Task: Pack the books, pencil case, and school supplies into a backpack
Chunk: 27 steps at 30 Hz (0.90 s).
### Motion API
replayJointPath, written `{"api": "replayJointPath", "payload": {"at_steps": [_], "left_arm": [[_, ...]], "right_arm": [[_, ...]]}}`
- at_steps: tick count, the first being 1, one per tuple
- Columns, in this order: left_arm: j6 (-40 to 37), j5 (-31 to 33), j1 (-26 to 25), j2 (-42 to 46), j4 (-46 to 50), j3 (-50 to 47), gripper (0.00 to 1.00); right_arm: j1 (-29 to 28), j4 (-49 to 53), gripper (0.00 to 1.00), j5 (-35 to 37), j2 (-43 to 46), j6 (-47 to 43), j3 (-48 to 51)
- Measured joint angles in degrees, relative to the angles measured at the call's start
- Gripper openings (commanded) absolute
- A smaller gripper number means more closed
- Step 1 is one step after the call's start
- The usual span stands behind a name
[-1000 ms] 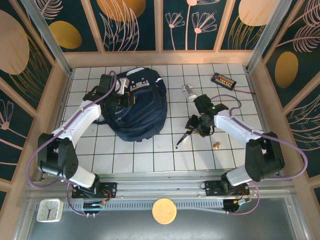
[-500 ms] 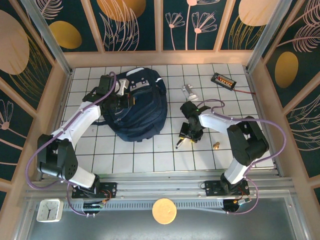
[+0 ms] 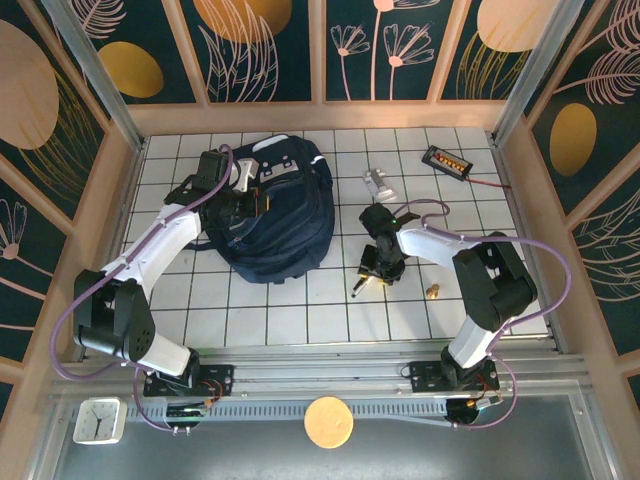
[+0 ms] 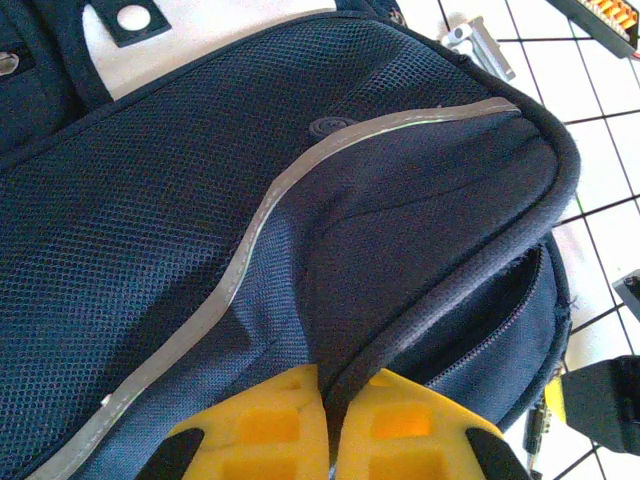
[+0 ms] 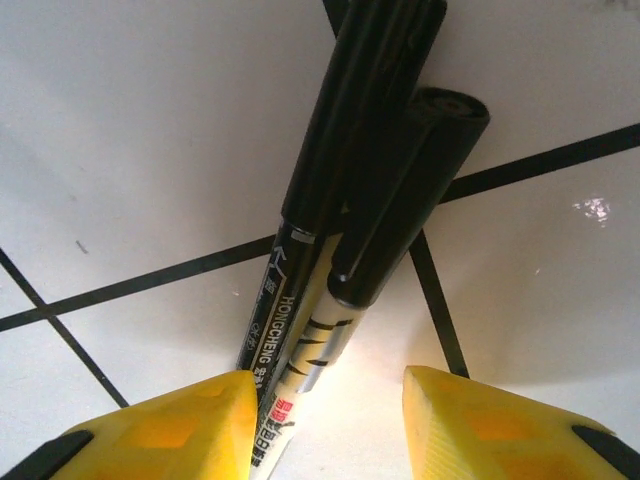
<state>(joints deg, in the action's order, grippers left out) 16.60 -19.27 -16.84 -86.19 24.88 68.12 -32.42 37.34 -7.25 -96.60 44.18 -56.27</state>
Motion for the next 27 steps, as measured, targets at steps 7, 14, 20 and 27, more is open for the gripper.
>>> {"api": "replayJointPath", "payload": {"at_steps": [7, 14, 20, 27], "left_arm": [[-0.07, 0.04, 0.0, 0.0, 0.52, 0.0, 0.0], [-0.07, 0.2, 0.0, 0.02, 0.85, 0.0, 0.0], [-0.07, 0.2, 0.0, 0.02, 0.85, 0.0, 0.0], [-0.04, 0.24, 0.0, 0.07, 0.85, 0.0, 0.0]], "right_arm": [[0.0, -2.36, 0.43, 0.35, 1.36, 1.73, 1.95], [-0.13, -3.8, 0.34, 2.38, 3.21, 3.43, 3.72], [0.5, -4.07, 0.33, 4.42, 4.44, 4.22, 6.32], [0.5, -5.29, 0.37, 4.22, 5.11, 4.17, 7.06]]}}
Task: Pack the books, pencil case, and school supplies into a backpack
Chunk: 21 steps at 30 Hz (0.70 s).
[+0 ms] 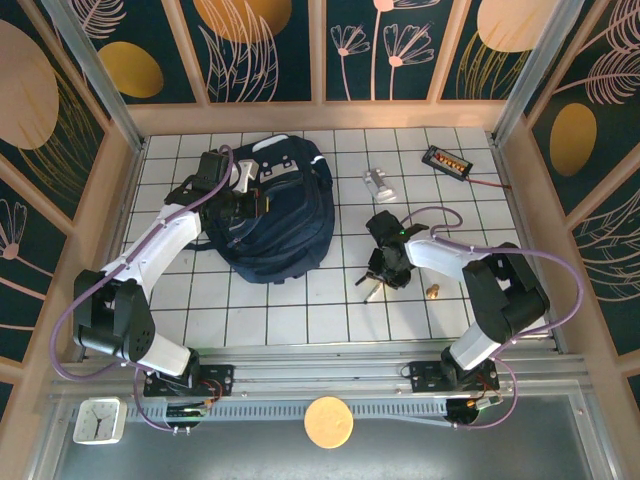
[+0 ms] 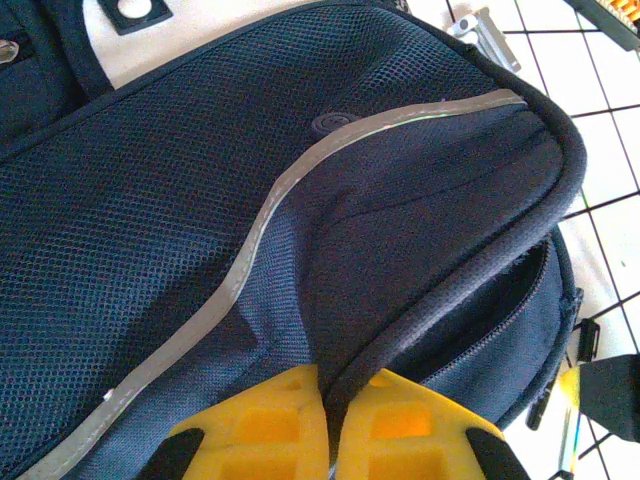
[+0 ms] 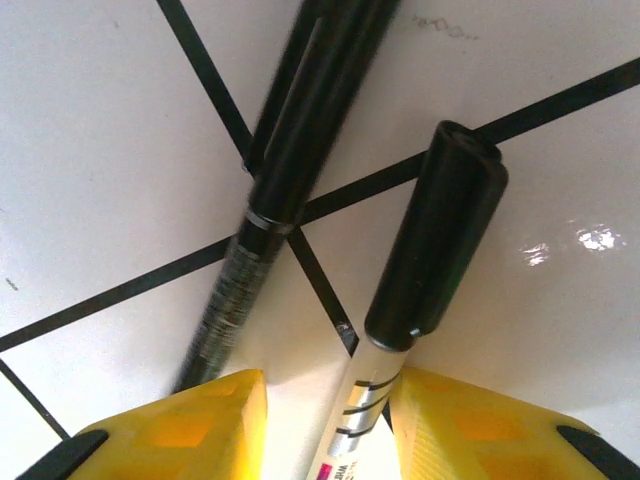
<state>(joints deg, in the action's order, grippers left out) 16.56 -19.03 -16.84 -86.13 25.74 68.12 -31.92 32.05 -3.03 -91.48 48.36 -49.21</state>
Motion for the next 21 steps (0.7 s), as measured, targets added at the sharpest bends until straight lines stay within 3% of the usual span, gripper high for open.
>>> {"api": "replayJointPath", "payload": {"at_steps": [5, 15, 21], "left_arm": [[0.02, 0.02, 0.0, 0.07, 0.0, 0.0, 0.0], [0.04, 0.0, 0.0, 0.07, -0.02, 0.0, 0.0], [0.04, 0.02, 0.0, 0.5, 0.0, 0.0, 0.0]], "right_arm": [[1.36, 1.09, 0.15, -0.07, 0.07, -0.42, 0.35], [2.49, 2.54, 0.11, -0.09, 1.62, -0.44, 0.42], [4.68, 8.74, 0.09, 0.37, 9.66, -0.76, -3.87]]}}
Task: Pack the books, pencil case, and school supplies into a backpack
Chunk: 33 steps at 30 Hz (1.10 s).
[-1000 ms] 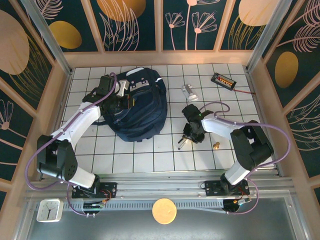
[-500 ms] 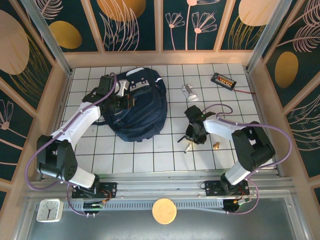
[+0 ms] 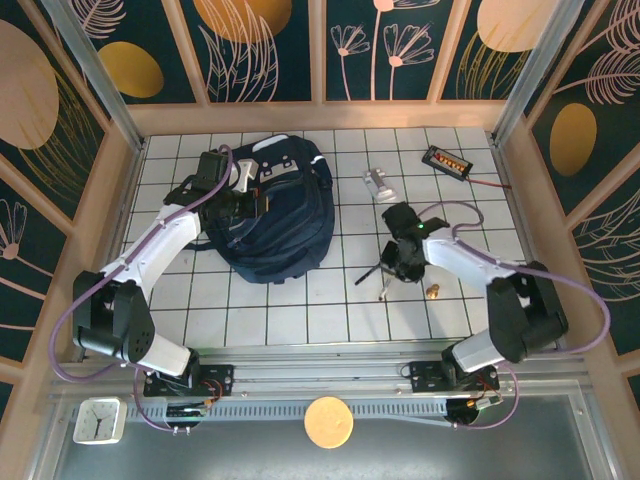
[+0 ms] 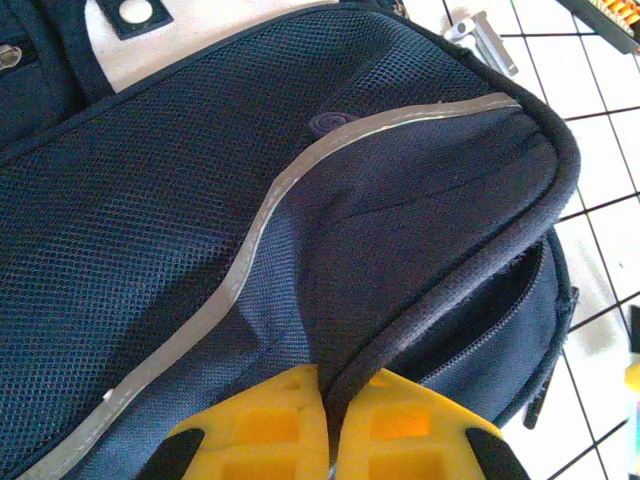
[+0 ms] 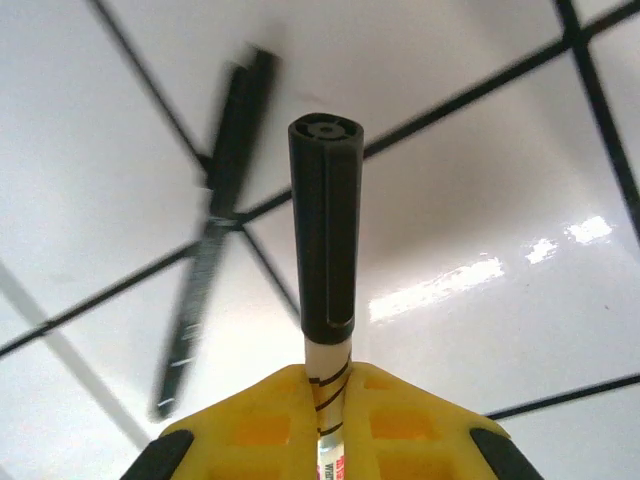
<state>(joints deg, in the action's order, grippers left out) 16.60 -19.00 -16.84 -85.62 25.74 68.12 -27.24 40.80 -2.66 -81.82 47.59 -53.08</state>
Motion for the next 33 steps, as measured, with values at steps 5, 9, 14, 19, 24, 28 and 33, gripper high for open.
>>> {"api": "replayJointPath", "payload": {"at_steps": [5, 9, 14, 19, 24, 28, 33], "left_arm": [[0.0, -0.02, 0.0, 0.33, 0.11, 0.09, 0.0], [0.22, -0.07, 0.0, 0.33, 0.79, 0.87, 0.0], [1.09, -0.15, 0.0, 0.33, 1.95, 2.93, 0.0], [2.69, -0.72, 0.0, 0.33, 2.62, 4.44, 0.0], [5.25, -0.94, 0.37, 0.33, 2.56, 4.55, 0.0], [7.63, -1.9, 0.37, 0.33, 1.6, 4.52, 0.0], [11.34, -3.61, 0.33, 0.55, -1.4, 2.93, 0.0]], "right_arm": [[0.42, -6.4, 0.07, -8.48, 3.02, -1.79, -9.2], [-1.99, -17.59, 0.07, -18.01, -0.76, -1.09, -13.97], [-6.32, -32.63, 0.06, -27.52, -11.52, 3.21, -19.58], [-8.7, -42.16, 0.06, -31.98, -21.42, 8.44, -24.7], [-8.5, -48.63, 0.06, -32.26, -25.46, 13.7, -25.66], [-8.66, -50.93, 0.06, -31.56, -28.85, 16.68, -26.43], [-10.14, -49.09, 0.07, -30.21, -32.96, 17.22, -30.93]]}}
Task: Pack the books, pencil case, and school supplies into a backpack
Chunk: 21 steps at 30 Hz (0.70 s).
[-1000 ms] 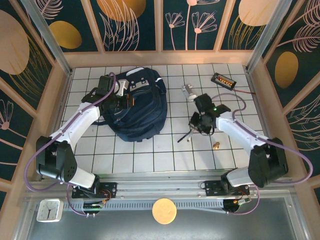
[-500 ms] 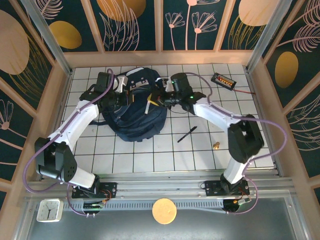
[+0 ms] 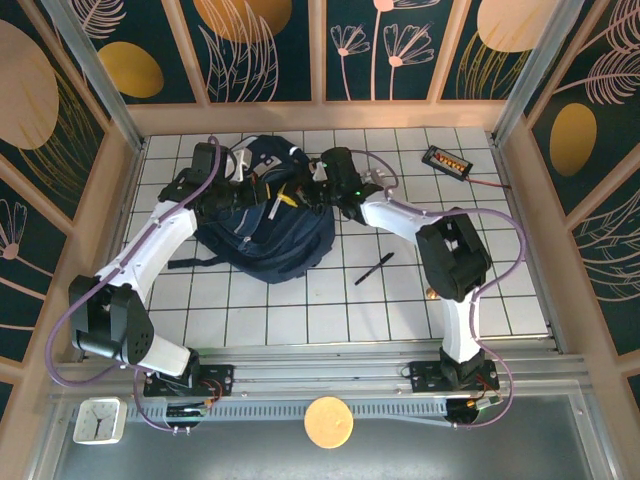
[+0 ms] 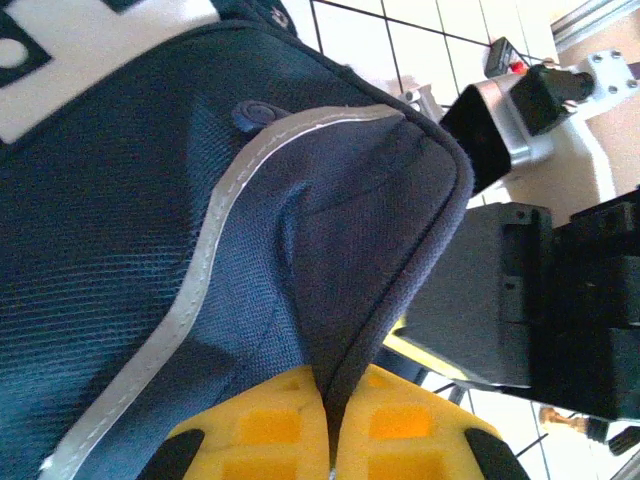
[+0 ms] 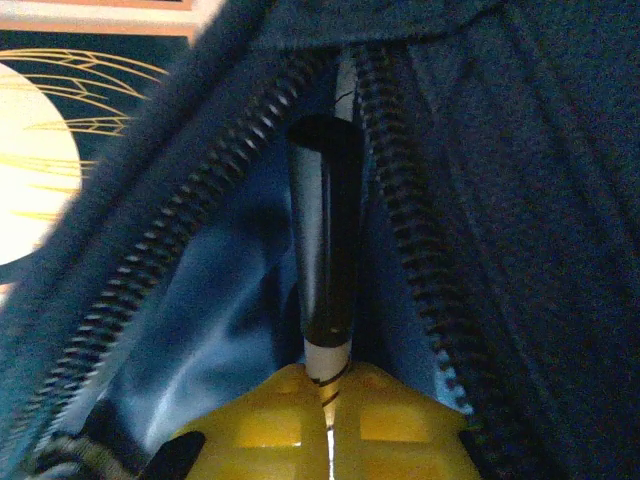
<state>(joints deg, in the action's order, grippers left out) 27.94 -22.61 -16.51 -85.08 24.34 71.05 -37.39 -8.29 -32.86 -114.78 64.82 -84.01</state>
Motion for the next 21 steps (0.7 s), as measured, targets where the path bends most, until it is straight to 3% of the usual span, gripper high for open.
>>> {"api": "replayJointPath", "payload": {"at_steps": [2, 6, 9, 21], "left_arm": [[1.36, -0.24, 0.02, 0.0, -1.33, -0.85, 0.0], [3.32, -0.74, 0.07, 0.28, -3.5, -2.19, 0.0], [4.11, -0.81, 0.11, 0.35, -4.59, -2.38, 0.0], [5.35, -1.44, 0.09, 0.72, -5.53, -3.23, 0.0]], "right_arm": [[-0.39, 1.51, 0.1, 0.13, -0.96, -0.39, -2.25], [-0.81, 4.68, 0.36, 0.17, -3.21, -2.14, -6.73], [-0.94, 6.56, 0.49, -0.02, -3.58, -3.85, -7.37], [-0.28, 9.25, 0.52, 0.04, -2.05, -7.1, -6.36]]}}
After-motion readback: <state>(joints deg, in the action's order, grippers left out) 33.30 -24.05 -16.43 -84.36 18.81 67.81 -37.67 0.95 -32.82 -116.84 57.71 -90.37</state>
